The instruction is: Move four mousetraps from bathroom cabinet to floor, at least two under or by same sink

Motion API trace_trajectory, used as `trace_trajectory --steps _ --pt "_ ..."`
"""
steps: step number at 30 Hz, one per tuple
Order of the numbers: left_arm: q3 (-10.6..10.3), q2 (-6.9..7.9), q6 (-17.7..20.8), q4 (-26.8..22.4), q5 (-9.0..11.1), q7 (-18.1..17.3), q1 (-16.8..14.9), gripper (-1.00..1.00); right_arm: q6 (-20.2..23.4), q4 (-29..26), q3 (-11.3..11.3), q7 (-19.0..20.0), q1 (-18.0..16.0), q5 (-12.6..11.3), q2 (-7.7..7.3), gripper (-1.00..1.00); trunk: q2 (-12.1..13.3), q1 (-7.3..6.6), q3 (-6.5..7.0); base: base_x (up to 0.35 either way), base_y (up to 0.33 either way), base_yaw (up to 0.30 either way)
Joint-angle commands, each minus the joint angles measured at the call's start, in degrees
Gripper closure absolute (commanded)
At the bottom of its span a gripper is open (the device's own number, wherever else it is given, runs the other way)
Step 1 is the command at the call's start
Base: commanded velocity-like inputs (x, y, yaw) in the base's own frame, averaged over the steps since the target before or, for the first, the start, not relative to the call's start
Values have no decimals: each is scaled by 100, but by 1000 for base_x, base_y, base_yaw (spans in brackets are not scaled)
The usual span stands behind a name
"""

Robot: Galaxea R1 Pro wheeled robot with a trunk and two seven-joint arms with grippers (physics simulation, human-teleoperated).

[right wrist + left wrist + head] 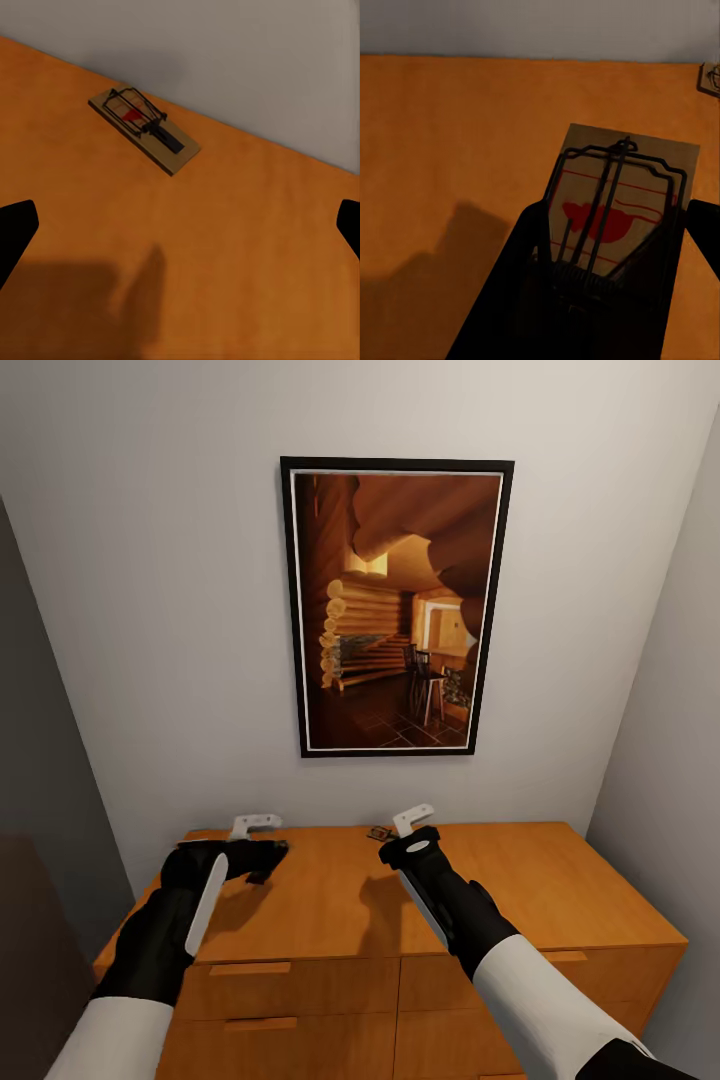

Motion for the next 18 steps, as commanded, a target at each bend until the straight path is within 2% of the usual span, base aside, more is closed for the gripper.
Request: trace_trajectory --steps 1,2,4,6,9,18 --pt "2 -240 107 -77 29 636 -3 100 36 -5 16 -30 -6 0 -2 -100 -6 1 -9 0 0 0" --pt "-1 -354 137 -107 39 927 -1 100 36 -6 16 -33 -6 0 -3 -100 -6 1 -9 0 0 0" --pt "-10 -759 215 -207 66 1902 15 100 35 -6 14 -50 -6 2 -3 -100 -6 1 -9 0 0 0" --pt "-14 -791 244 -239 74 2294 24 100 35 -6 10 -65 -6 6 -9 -100 -6 1 -9 0 0 0" --pt "0 -791 270 -265 79 2571 32 100 35 -6 6 -83 -6 6 -37 -100 -6 1 -9 0 0 0" --pt "13 -791 284 -252 83 2703 36 100 36 -3 -5 -73 -6 5 -75 -100 -6 1 -9 0 0 0"
